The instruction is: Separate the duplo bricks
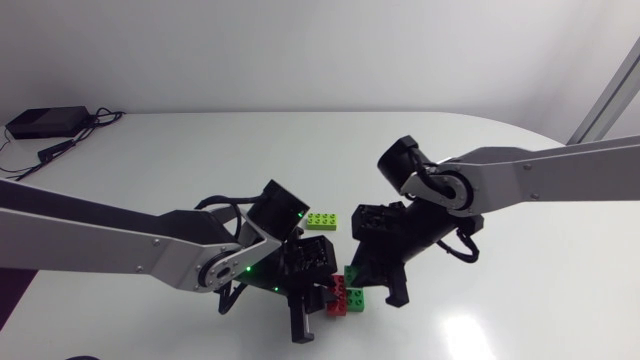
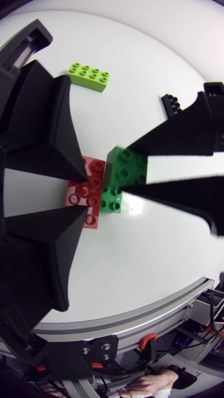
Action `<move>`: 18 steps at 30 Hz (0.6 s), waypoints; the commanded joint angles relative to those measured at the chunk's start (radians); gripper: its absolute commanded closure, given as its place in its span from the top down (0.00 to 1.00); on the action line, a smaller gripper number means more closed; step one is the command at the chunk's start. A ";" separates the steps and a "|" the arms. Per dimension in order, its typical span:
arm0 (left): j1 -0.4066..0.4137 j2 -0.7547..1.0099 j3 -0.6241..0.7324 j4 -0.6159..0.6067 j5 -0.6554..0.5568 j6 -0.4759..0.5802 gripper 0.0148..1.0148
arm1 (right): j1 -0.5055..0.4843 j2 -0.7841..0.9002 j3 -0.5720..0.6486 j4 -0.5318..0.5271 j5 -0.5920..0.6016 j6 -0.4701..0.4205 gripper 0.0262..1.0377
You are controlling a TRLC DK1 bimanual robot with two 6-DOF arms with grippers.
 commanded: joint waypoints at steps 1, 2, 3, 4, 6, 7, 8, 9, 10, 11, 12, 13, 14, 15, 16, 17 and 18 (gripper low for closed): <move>-0.014 0.025 -0.027 -0.020 -0.001 0.011 0.28 | -0.076 -0.004 0.009 0.033 0.015 0.012 0.35; -0.014 0.022 -0.028 -0.020 -0.001 0.011 0.28 | -0.099 0.002 0.012 0.043 0.022 0.011 0.35; -0.014 0.020 -0.030 -0.020 -0.001 0.011 0.28 | -0.113 0.008 0.008 0.062 0.038 0.011 0.35; -0.014 0.019 -0.033 -0.020 -0.001 0.011 0.28 | -0.123 0.013 -0.002 0.086 0.054 0.011 0.35; -0.014 0.016 -0.033 -0.020 -0.001 0.009 0.28 | -0.134 0.028 -0.014 0.117 0.077 0.011 0.35; -0.015 0.014 -0.033 -0.020 -0.001 0.008 0.28 | -0.134 0.034 -0.023 0.140 0.094 0.012 0.35; -0.015 0.008 -0.033 -0.020 -0.003 0.006 0.28 | -0.134 0.043 -0.031 0.158 0.106 0.014 0.35; -0.017 0.005 -0.031 -0.020 -0.003 0.003 0.28 | -0.139 0.053 -0.032 0.166 0.109 0.015 0.35; -0.015 0.003 -0.030 -0.020 -0.003 0.003 0.28 | -0.143 0.063 -0.035 0.177 0.112 0.018 0.36; -0.015 0.002 -0.028 -0.020 -0.004 0.003 0.28 | -0.145 0.074 -0.035 0.183 0.118 0.020 0.36; -0.017 -0.001 -0.028 -0.020 -0.006 0.002 0.28 | -0.145 0.082 -0.035 0.189 0.120 0.022 0.36; -0.017 -0.003 -0.028 -0.022 -0.006 0.000 0.28 | -0.145 0.089 -0.035 0.195 0.124 0.023 0.36; -0.015 -0.007 -0.028 -0.022 -0.007 -0.003 0.28 | -0.146 0.096 -0.035 0.198 0.126 0.023 0.36; -0.015 -0.012 -0.028 -0.022 -0.007 -0.004 0.28 | -0.146 0.102 -0.034 0.200 0.126 0.023 0.36; -0.015 -0.016 -0.030 -0.022 -0.009 -0.006 0.28 | -0.146 0.108 -0.034 0.203 0.127 0.023 0.36; -0.015 -0.021 -0.031 -0.024 -0.009 -0.006 0.28 | -0.148 0.115 -0.034 0.206 0.127 0.025 0.39; -0.014 -0.023 -0.031 -0.024 -0.010 -0.006 0.28 | -0.148 0.123 -0.032 0.206 0.127 0.026 0.43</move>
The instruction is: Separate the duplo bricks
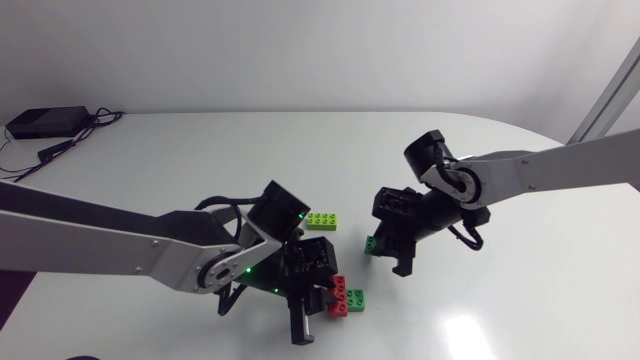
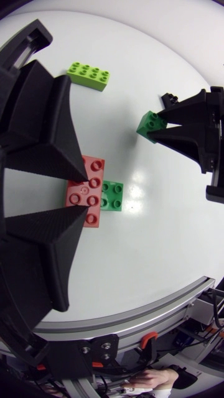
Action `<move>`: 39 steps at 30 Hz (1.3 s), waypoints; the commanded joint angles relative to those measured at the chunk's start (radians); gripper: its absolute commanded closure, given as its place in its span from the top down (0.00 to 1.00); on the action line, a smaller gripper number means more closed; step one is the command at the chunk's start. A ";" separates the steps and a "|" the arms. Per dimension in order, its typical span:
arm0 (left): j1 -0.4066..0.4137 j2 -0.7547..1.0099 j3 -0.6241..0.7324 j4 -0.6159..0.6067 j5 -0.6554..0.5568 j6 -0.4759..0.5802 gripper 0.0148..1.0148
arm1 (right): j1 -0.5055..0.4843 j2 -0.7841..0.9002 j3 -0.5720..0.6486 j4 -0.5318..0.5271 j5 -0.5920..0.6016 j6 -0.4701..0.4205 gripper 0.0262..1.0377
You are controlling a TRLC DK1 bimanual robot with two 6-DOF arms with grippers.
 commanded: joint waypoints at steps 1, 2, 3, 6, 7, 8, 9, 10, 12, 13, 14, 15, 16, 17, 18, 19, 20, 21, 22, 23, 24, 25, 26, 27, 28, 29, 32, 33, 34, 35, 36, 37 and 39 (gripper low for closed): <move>-0.007 -0.017 -0.031 -0.015 -0.003 -0.006 0.29 | -0.006 0.042 -0.024 0.011 0.007 0.022 0.50; -0.004 -0.019 -0.031 -0.015 -0.003 -0.006 0.29 | -0.006 0.047 -0.025 0.011 0.007 0.024 0.57; -0.004 -0.022 -0.031 -0.015 -0.005 -0.006 0.29 | -0.006 0.048 -0.027 0.011 0.007 0.025 0.63; 0.001 -0.030 -0.029 -0.015 -0.003 -0.008 0.29 | -0.006 0.051 -0.030 0.013 0.007 0.030 0.82; 0.002 -0.031 -0.029 -0.015 -0.005 -0.008 0.29 | -0.006 0.051 -0.030 0.011 0.007 0.031 0.89; 0.002 -0.033 -0.029 -0.015 -0.005 -0.008 0.29 | -0.006 0.048 -0.031 0.011 0.007 0.031 0.93; 0.004 -0.034 -0.029 -0.015 -0.005 -0.008 0.29 | -0.006 0.042 -0.034 0.011 0.005 0.033 0.93; 0.004 -0.036 -0.029 -0.015 -0.005 -0.009 0.29 | -0.006 0.032 -0.037 0.011 0.004 0.033 0.94; 0.008 -0.045 -0.031 -0.015 -0.003 -0.009 0.29 | -0.004 -0.005 -0.053 0.004 -0.015 0.031 0.95; 0.011 -0.051 -0.031 -0.015 -0.003 -0.009 0.30 | -0.001 -0.025 -0.059 -0.004 -0.024 0.030 0.95; 0.013 -0.056 -0.031 -0.016 -0.003 -0.011 0.29 | 0.003 -0.047 -0.068 -0.013 -0.039 0.025 0.95; 0.014 -0.060 -0.031 -0.019 -0.003 -0.011 0.30 | 0.008 -0.065 -0.077 -0.016 -0.050 0.022 0.95; 0.016 -0.068 -0.032 -0.021 -0.003 -0.011 0.30 | 0.015 -0.079 -0.086 -0.021 -0.059 0.019 0.95; 0.017 -0.074 -0.035 -0.022 -0.003 -0.011 0.30 | 0.023 -0.091 -0.094 -0.032 -0.068 0.008 0.95; 0.019 -0.080 -0.037 -0.024 -0.003 -0.011 0.30 | 0.032 -0.100 -0.099 -0.042 -0.077 0.002 0.95; 0.019 -0.085 -0.038 -0.027 -0.003 -0.011 0.30 | 0.042 -0.110 -0.106 -0.047 -0.085 -0.002 0.95; 0.021 -0.091 -0.040 -0.029 -0.003 -0.011 0.30 | 0.052 -0.117 -0.109 -0.055 -0.091 -0.007 0.95; 0.024 -0.094 -0.043 -0.030 -0.003 -0.011 0.30 | 0.063 -0.125 -0.114 -0.062 -0.094 -0.010 0.95; 0.025 -0.097 -0.045 -0.032 -0.003 -0.011 0.30 | 0.078 -0.130 -0.117 -0.070 -0.099 -0.015 0.95; 0.027 -0.102 -0.048 -0.035 -0.003 -0.011 0.30 | 0.091 -0.134 -0.120 -0.078 -0.101 -0.021 0.95; 0.031 -0.105 -0.049 -0.035 -0.003 -0.011 0.30 | 0.107 -0.134 -0.125 -0.081 -0.099 -0.021 0.95; 0.034 -0.106 -0.051 -0.038 -0.003 -0.011 0.30 | 0.121 -0.134 -0.129 -0.081 -0.099 -0.022 0.95; 0.040 -0.109 -0.052 -0.039 -0.003 -0.012 0.30 | 0.135 -0.131 -0.132 -0.081 -0.099 -0.021 0.95; 0.042 -0.112 -0.052 -0.044 -0.003 -0.017 0.31 | 0.147 -0.125 -0.136 -0.081 -0.099 -0.021 0.95; 0.050 -0.117 -0.054 -0.045 -0.003 -0.019 0.31 | 0.157 -0.120 -0.139 -0.079 -0.099 -0.019 0.95; 0.051 -0.120 -0.054 -0.047 -0.002 -0.023 0.31 | 0.164 -0.114 -0.142 -0.076 -0.097 -0.019 0.95; 0.053 -0.123 -0.055 -0.052 0.000 -0.032 0.33 | 0.177 -0.099 -0.146 -0.070 -0.099 -0.019 0.95; 0.053 -0.123 -0.055 -0.052 0.000 -0.034 0.34 | 0.180 -0.094 -0.149 -0.068 -0.099 -0.019 0.95; 0.053 -0.123 -0.055 -0.053 0.001 -0.035 0.39 | 0.183 -0.091 -0.151 -0.068 -0.099 -0.019 0.95; 0.053 -0.123 -0.055 -0.053 0.001 -0.038 0.42 | 0.186 -0.087 -0.152 -0.065 -0.099 -0.018 0.95; 0.053 -0.125 -0.055 -0.053 0.001 -0.040 0.44 | 0.189 -0.082 -0.155 -0.065 -0.097 -0.018 0.95; 0.053 -0.125 -0.055 -0.053 0.003 -0.042 0.44 | 0.192 -0.080 -0.159 -0.064 -0.097 -0.018 0.94; 0.053 -0.128 -0.054 -0.055 0.003 -0.046 0.44 | 0.198 -0.073 -0.163 -0.056 -0.093 -0.015 0.94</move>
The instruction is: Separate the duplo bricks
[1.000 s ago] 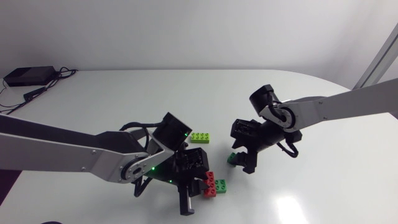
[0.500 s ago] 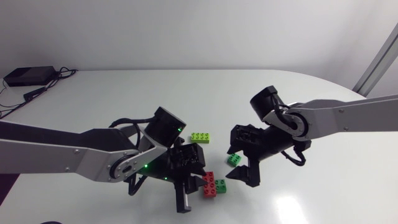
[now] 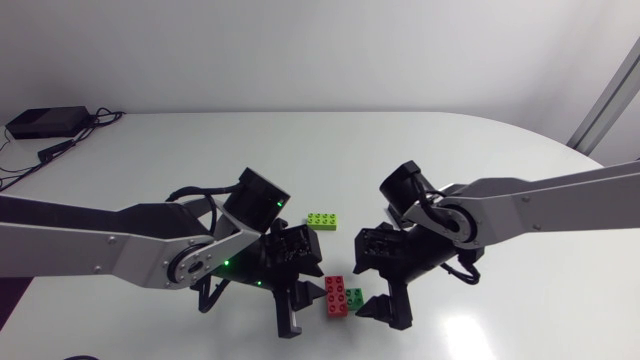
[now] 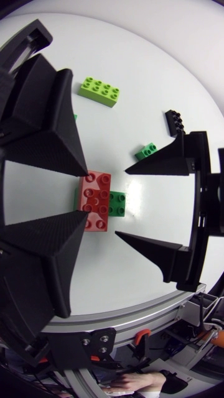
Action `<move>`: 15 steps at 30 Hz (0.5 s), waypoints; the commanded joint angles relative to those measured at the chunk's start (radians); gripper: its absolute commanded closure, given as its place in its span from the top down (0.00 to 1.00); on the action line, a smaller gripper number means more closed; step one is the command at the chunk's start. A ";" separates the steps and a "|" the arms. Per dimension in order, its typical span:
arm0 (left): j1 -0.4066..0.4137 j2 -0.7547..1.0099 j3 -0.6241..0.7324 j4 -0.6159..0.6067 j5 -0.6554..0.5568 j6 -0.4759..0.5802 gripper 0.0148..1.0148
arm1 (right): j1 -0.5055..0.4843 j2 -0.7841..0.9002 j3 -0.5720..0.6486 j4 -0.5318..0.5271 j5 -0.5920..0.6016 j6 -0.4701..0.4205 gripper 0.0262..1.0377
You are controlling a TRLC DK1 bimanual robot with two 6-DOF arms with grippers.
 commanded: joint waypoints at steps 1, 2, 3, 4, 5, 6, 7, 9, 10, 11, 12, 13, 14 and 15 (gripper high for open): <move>0.005 -0.021 -0.019 -0.006 0.005 -0.026 0.44 | 0.014 0.033 -0.032 0.006 0.001 -0.008 0.92; 0.005 -0.023 -0.018 -0.004 0.005 -0.027 0.44 | 0.016 0.033 -0.035 0.008 0.001 -0.008 0.92; 0.005 -0.021 -0.016 -0.006 0.005 -0.030 0.49 | 0.020 0.036 -0.040 0.011 0.004 -0.005 0.92; 0.005 -0.023 -0.015 -0.006 0.006 -0.033 0.53 | 0.025 0.037 -0.043 0.017 0.008 -0.002 0.90; 0.005 -0.023 -0.013 -0.004 0.006 -0.033 0.56 | 0.028 0.039 -0.046 0.021 0.011 0.001 0.88; 0.005 -0.023 -0.013 -0.004 0.008 -0.035 0.56 | 0.033 0.045 -0.049 0.029 0.019 0.004 0.88; 0.007 -0.023 -0.012 -0.004 0.008 -0.035 0.56 | 0.037 0.049 -0.052 0.040 0.030 0.012 0.88; 0.007 -0.021 -0.012 -0.004 0.008 -0.035 0.60 | 0.051 0.065 -0.058 0.063 0.048 0.021 0.88; 0.007 -0.021 -0.012 -0.004 0.008 -0.036 0.60 | 0.057 0.074 -0.061 0.074 0.059 0.024 0.87; 0.008 -0.021 -0.012 -0.004 0.008 -0.038 0.62 | 0.063 0.077 -0.064 0.081 0.064 0.028 0.82; 0.008 -0.023 -0.010 -0.004 0.008 -0.039 0.62 | 0.068 0.079 -0.064 0.084 0.068 0.028 0.78; 0.008 -0.023 -0.009 -0.004 0.008 -0.042 0.62 | 0.071 0.079 -0.066 0.084 0.073 0.030 0.73; 0.008 -0.024 -0.007 -0.004 0.008 -0.044 0.63 | 0.072 0.077 -0.067 0.084 0.077 0.030 0.67; 0.010 -0.026 -0.006 -0.004 0.008 -0.046 0.64 | 0.074 0.076 -0.069 0.086 0.080 0.030 0.57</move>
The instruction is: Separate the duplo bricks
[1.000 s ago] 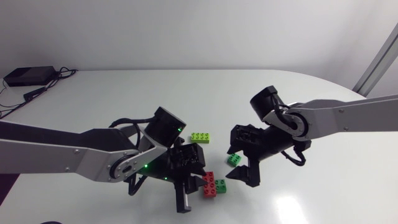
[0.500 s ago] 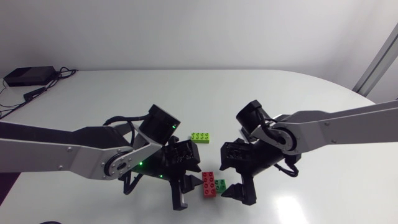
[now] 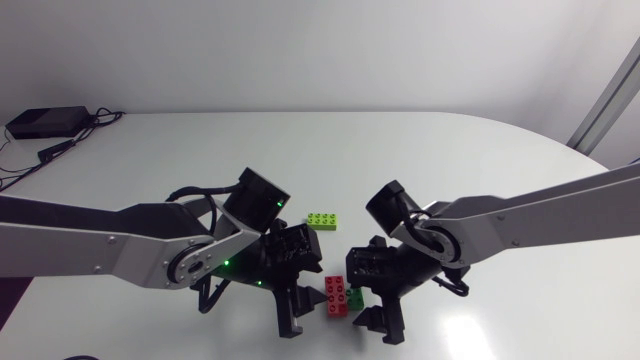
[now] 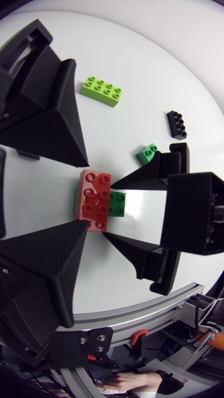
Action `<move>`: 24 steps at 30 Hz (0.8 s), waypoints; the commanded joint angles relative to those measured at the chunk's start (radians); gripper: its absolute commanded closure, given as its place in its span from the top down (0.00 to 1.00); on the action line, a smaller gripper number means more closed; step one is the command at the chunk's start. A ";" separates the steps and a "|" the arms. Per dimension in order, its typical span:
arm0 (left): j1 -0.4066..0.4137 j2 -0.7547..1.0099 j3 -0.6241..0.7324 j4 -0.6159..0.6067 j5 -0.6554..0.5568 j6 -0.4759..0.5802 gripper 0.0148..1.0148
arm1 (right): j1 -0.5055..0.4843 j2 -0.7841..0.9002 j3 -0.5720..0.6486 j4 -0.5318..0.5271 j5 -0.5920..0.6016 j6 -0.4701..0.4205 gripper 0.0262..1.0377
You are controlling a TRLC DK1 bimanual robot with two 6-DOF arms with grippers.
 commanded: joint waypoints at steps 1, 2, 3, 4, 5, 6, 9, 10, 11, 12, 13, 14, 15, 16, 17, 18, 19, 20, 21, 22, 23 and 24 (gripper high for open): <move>0.011 -0.026 -0.006 -0.004 0.007 -0.029 0.65 | 0.011 0.016 -0.030 0.010 0.012 0.014 0.47; 0.011 -0.027 -0.004 -0.004 0.007 -0.030 0.67 | 0.011 0.012 -0.033 0.013 0.018 0.014 0.39; 0.011 -0.029 -0.004 -0.004 0.007 -0.033 0.69 | 0.012 0.009 -0.036 0.014 0.018 0.015 0.37; 0.011 -0.031 -0.004 -0.004 0.007 -0.036 0.70 | 0.015 0.006 -0.038 0.014 0.021 0.019 0.37; 0.011 -0.032 -0.003 -0.004 0.007 -0.036 0.71 | 0.017 0.001 -0.041 0.014 0.029 0.022 0.37; 0.011 -0.034 -0.001 -0.004 0.007 -0.043 0.71 | 0.020 -0.004 -0.044 0.017 0.038 0.028 0.36; 0.011 -0.041 0.004 -0.006 0.007 -0.053 0.75 | 0.028 -0.025 -0.053 0.025 0.065 0.055 0.34; 0.011 -0.044 0.004 -0.006 0.007 -0.056 0.76 | 0.029 -0.036 -0.058 0.031 0.072 0.066 0.33; 0.011 -0.050 0.005 -0.006 0.005 -0.062 0.76 | 0.031 -0.050 -0.059 0.033 0.082 0.083 0.33; 0.012 -0.054 0.007 -0.006 0.005 -0.070 0.76 | 0.031 -0.062 -0.062 0.036 0.095 0.098 0.33; 0.017 -0.057 0.010 -0.006 0.004 -0.079 0.76 | 0.035 -0.076 -0.064 0.045 0.110 0.120 0.33; 0.022 -0.063 0.010 -0.006 0.002 -0.085 0.76 | 0.038 -0.089 -0.065 0.053 0.124 0.141 0.33; 0.023 -0.067 0.011 -0.006 -0.001 -0.093 0.76 | 0.040 -0.102 -0.065 0.056 0.138 0.163 0.33; 0.023 -0.070 0.011 -0.006 -0.010 -0.101 0.76 | 0.041 -0.114 -0.064 0.063 0.150 0.195 0.33; 0.025 -0.075 0.011 -0.004 -0.021 -0.107 0.76 | 0.044 -0.125 -0.059 0.063 0.164 0.219 0.33; 0.025 -0.080 0.011 -0.004 -0.033 -0.109 0.76 | 0.049 -0.132 -0.055 0.065 0.184 0.247 0.33; 0.025 -0.084 0.010 -0.001 -0.039 -0.115 0.76 | 0.055 -0.145 -0.050 0.066 0.205 0.278 0.33; 0.023 -0.087 0.011 0.000 -0.045 -0.124 0.76 | 0.060 -0.151 -0.042 0.065 0.217 0.299 0.33; 0.023 -0.092 0.011 0.008 -0.061 -0.132 0.76 | 0.067 -0.155 -0.033 0.063 0.236 0.328 0.33; 0.023 -0.096 0.011 0.014 -0.070 -0.139 0.76 | 0.075 -0.155 -0.023 0.056 0.250 0.351 0.33; 0.022 -0.101 0.010 0.023 -0.085 -0.147 0.76 | 0.083 -0.157 -0.013 0.054 0.265 0.376 0.33; 0.020 -0.104 0.008 0.031 -0.093 -0.155 0.76 | 0.086 -0.157 -0.004 0.053 0.280 0.396 0.33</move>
